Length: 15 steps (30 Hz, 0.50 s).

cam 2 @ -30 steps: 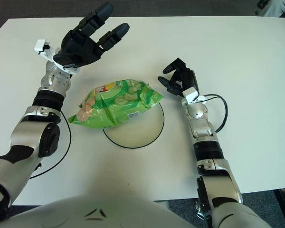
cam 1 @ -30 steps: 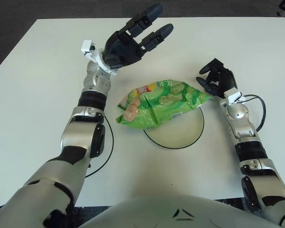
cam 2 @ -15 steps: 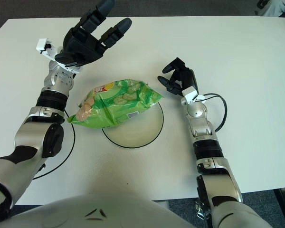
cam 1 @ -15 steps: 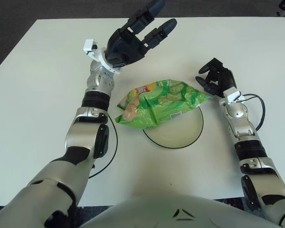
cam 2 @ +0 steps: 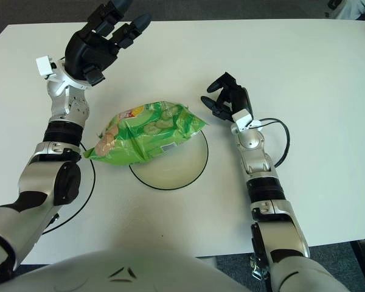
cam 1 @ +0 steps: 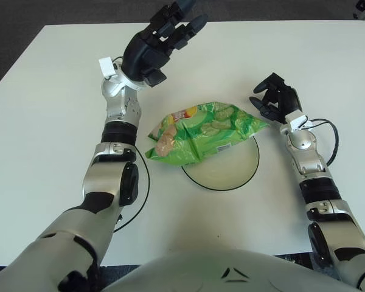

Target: Put the snack into the plate.

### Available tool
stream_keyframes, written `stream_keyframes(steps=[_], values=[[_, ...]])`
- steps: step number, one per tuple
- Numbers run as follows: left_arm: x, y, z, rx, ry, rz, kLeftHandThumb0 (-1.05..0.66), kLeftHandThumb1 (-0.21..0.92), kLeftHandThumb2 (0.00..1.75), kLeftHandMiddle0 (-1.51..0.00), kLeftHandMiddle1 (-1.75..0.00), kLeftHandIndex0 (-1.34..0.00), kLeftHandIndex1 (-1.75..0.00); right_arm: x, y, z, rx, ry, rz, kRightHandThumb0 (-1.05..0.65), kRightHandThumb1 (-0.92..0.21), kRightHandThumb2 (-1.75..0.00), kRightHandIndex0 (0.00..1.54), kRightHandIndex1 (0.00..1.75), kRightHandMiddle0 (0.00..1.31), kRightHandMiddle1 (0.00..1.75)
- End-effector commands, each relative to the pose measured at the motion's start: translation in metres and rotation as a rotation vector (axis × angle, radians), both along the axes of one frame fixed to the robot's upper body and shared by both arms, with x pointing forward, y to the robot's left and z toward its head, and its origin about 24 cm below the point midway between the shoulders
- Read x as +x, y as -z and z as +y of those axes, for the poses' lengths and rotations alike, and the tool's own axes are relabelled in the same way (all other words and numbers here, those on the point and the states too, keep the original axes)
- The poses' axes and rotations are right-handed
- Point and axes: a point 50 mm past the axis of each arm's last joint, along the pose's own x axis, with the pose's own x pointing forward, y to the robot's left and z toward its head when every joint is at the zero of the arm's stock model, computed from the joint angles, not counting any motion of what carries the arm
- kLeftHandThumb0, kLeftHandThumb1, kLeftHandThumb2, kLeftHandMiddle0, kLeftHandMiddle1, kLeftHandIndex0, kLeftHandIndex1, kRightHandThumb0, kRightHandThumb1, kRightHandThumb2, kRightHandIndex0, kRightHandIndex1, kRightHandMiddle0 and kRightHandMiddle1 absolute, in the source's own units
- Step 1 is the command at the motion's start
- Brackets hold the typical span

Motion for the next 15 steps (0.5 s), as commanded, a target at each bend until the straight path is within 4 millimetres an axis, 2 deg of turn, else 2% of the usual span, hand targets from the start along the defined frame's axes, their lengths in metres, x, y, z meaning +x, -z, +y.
stream_keyframes(steps=[1,4,10,15], values=[[-0.01,0.029,0.03,-0.044,-0.319,0.02,-0.46,0.91,0.01,-0.56,-0.01,-0.49,-0.09,-0.044,0.107,-0.007,-0.035,0.057,0.443,-0.37,-0.92,-0.29,0.82,1.67,0.45,1.5],[-0.008,0.034,0.037,-0.065,-0.394,0.018,-0.42,0.92,0.02,-0.58,-0.02,-0.52,-0.09,-0.044,0.106,-0.008,-0.031,0.059,0.439,-0.37,-0.92,-0.29,0.81,1.67,0.45,1.49],[-0.01,0.052,0.052,-0.111,-0.545,0.048,-0.38,0.92,0.08,-0.65,-0.04,-0.64,-0.15,-0.042,0.1,-0.013,-0.019,0.059,0.417,-0.37,-0.92,-0.29,0.81,1.66,0.46,1.49],[-0.013,0.071,0.063,-0.181,-0.611,0.15,-0.36,0.92,0.16,-0.74,-0.06,-0.68,-0.17,-0.04,0.094,-0.016,-0.016,0.068,0.389,-0.37,-0.92,-0.29,0.8,1.65,0.46,1.49]])
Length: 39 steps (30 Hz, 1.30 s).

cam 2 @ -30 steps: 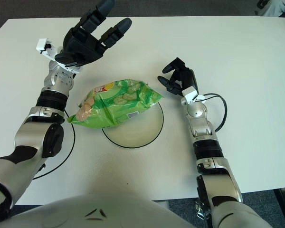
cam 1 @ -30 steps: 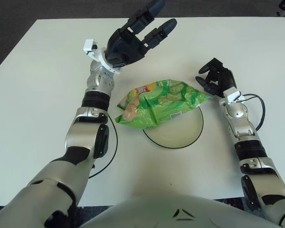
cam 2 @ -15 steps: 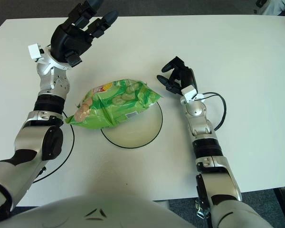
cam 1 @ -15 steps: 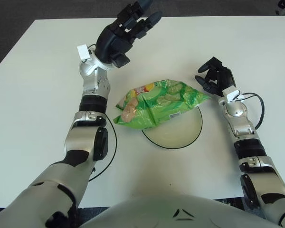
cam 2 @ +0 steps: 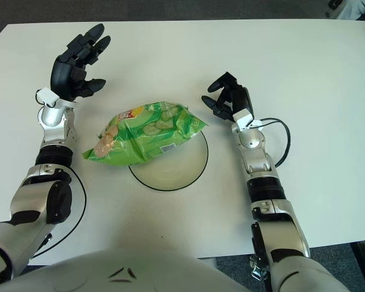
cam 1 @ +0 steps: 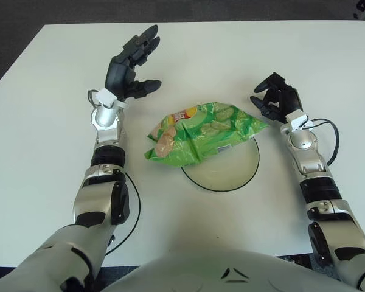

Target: Put the snack into the plate.

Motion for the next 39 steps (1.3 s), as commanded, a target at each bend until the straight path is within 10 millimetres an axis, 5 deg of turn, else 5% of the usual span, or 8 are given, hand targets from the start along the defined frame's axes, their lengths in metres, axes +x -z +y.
stream_keyframes(steps=[1,4,5,7,11,20,29,39], values=[[-0.007,0.021,0.015,-0.064,-0.091,0.063,-0.36,0.92,0.18,-0.77,-0.07,-0.69,-0.18,-0.04,0.092,-0.013,-0.013,0.061,0.38,-0.37,-0.92,-0.29,0.8,1.65,0.46,1.49],[-0.013,0.03,0.015,-0.086,-0.101,0.088,-0.34,0.92,0.22,-0.83,-0.06,-0.66,-0.27,-0.04,0.091,-0.015,-0.01,0.065,0.371,-0.37,-0.92,-0.29,0.8,1.65,0.46,1.49],[-0.015,0.034,0.014,-0.093,-0.103,0.098,-0.35,0.92,0.27,-0.86,-0.06,-0.56,-0.73,-0.04,0.09,-0.015,-0.009,0.066,0.368,-0.37,-0.92,-0.29,0.8,1.65,0.46,1.49],[-0.018,0.04,0.015,-0.113,-0.106,0.126,-0.35,0.92,0.32,-0.89,-0.05,-0.45,-1.14,-0.04,0.089,-0.016,-0.006,0.068,0.364,-0.37,-0.92,-0.29,0.8,1.65,0.46,1.49],[-0.023,0.053,0.017,-0.154,-0.124,0.19,-0.35,0.92,0.37,-0.93,-0.05,-0.35,-1.5,-0.041,0.088,-0.017,-0.001,0.075,0.358,-0.37,-0.92,-0.29,0.8,1.65,0.46,1.49],[-0.027,0.077,0.017,-0.277,-0.154,0.349,-0.35,0.92,0.4,-0.95,-0.07,-0.31,-1.61,-0.043,0.088,-0.017,0.002,0.08,0.354,-0.37,-0.92,-0.29,0.81,1.67,0.46,1.49],[-0.022,0.096,0.006,-0.57,-0.098,0.528,-0.35,0.92,0.35,-0.61,-1.42,-0.37,-1.56,-0.043,0.087,-0.017,0.001,0.093,0.345,-0.37,-0.92,-0.28,0.81,1.67,0.46,1.49],[-0.022,0.099,0.003,-0.442,-0.04,0.682,-0.35,0.92,0.36,-0.59,-1.58,-0.37,-1.57,-0.044,0.087,-0.017,0.007,0.101,0.328,-0.37,-0.92,-0.28,0.81,1.68,0.46,1.49]])
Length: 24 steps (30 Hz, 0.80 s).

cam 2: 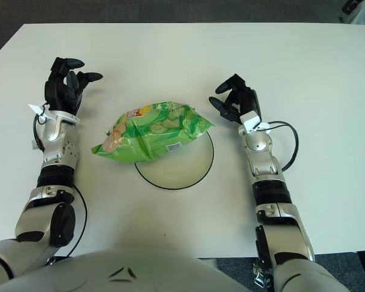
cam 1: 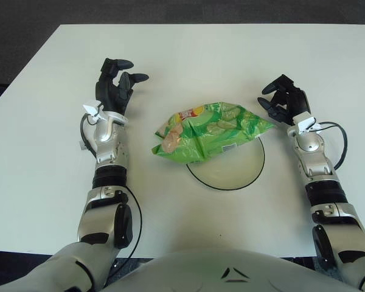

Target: Put the snack into the plate.

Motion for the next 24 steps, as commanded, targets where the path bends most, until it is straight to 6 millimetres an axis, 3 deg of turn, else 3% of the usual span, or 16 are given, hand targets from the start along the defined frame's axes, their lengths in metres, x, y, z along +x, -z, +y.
stream_keyframes(steps=[1,10,20,24], values=[[-0.019,0.0478,-0.0049,0.034,0.047,0.219,-0.35,0.92,0.36,-0.59,-1.59,-0.36,-1.58,-0.0388,0.0834,-0.0049,0.008,0.051,0.322,-0.37,-0.92,-0.28,0.81,1.68,0.46,1.49],[-0.0195,0.0533,-0.0115,0.055,0.149,0.334,-0.35,0.92,0.39,-0.57,-1.67,-0.33,-1.61,-0.0385,0.0826,-0.0041,0.013,0.051,0.314,-0.37,-0.92,-0.28,0.82,1.67,0.46,1.48],[-0.0175,0.0531,-0.0114,0.109,0.13,0.356,-0.35,0.92,0.37,-0.56,-1.67,-0.36,-1.58,-0.037,0.0815,-0.0035,0.04,0.058,0.294,-0.37,-0.92,-0.28,0.82,1.68,0.46,1.49],[-0.0161,0.0531,-0.0103,0.127,0.117,0.354,-0.35,0.92,0.36,-0.56,-1.67,-0.37,-1.58,-0.0364,0.0807,-0.0032,0.064,0.067,0.275,-0.37,-0.87,-0.41,0.8,1.72,0.43,1.54]])
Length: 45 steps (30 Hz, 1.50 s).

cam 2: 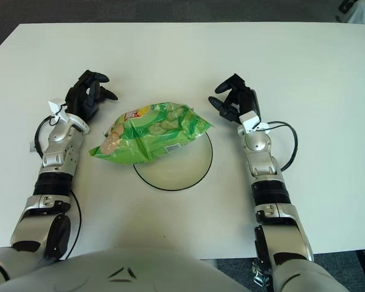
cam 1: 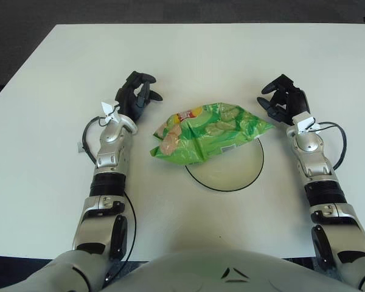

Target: Put the snack into the plate.

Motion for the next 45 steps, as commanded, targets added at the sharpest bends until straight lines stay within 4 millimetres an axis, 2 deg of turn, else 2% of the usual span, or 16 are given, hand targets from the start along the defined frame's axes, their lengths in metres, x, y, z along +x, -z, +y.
stream_keyframes(steps=[1,6,14,45], values=[[-0.0146,0.0464,0.0072,0.022,-0.038,0.192,-0.35,0.92,0.36,-0.56,-1.67,-0.37,-1.57,-0.0358,0.0822,-0.004,0.054,0.063,0.295,-0.37,-0.84,-0.46,0.8,1.73,0.42,1.56],[-0.0138,0.0461,0.008,0.045,-0.047,0.182,-0.35,0.92,0.36,-0.57,-1.66,-0.37,-1.57,-0.0359,0.0813,-0.004,0.051,0.07,0.287,-0.37,-0.81,-0.54,0.8,1.74,0.41,1.6],[-0.0139,0.0477,0.0075,0.069,-0.05,0.177,-0.35,0.92,0.35,-0.57,-1.67,-0.37,-1.57,-0.0364,0.0819,-0.0041,0.044,0.074,0.286,-0.37,-0.8,-0.56,0.81,1.75,0.41,1.6],[-0.0093,0.0478,0.0101,0.097,-0.053,0.166,-0.36,0.92,0.35,-0.61,-1.73,-0.38,-1.56,-0.0336,0.0794,-0.001,0.032,0.076,0.277,-0.37,-0.83,-0.48,0.83,1.75,0.43,1.55]])
